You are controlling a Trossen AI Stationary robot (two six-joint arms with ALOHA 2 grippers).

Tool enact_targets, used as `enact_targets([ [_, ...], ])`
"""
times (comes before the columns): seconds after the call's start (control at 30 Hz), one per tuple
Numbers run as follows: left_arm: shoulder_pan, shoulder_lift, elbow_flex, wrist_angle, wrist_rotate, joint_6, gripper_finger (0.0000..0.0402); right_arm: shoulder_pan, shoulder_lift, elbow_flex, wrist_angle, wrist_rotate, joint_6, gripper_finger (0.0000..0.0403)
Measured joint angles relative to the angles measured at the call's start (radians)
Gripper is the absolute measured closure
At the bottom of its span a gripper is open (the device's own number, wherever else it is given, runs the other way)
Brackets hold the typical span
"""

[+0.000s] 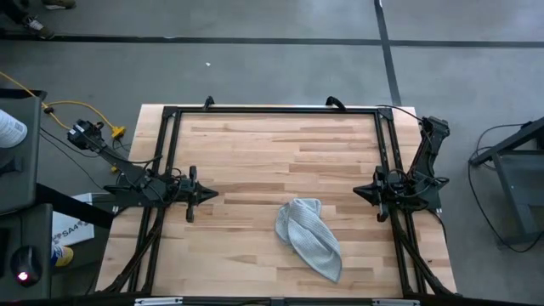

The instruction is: Fold microfiber towels

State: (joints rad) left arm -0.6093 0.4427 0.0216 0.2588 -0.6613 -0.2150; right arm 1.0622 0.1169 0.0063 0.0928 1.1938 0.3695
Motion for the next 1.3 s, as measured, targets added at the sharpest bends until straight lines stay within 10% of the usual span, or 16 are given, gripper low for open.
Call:
enact_targets([
  [0.77, 0.0, 0.048, 0.124, 0.023, 0.087, -0.119, 0.0391, -0.013, 0.0, 0.0, 0.119, -0.003, -0.075, 0.04],
  [1.03, 0.009, 0.346, 0.383, -0.087, 0.167, -0.008, 0.0391, -0.106, 0.074, 0.0, 0.241, -0.218, -0.09, 0.04],
  [1.3, 0.206, 0.754, 0.687, -0.093, 0.573, 0.213, 0.0391, -0.194, 0.289, 0.029, 0.295, -0.418, 0.083, 0.04],
])
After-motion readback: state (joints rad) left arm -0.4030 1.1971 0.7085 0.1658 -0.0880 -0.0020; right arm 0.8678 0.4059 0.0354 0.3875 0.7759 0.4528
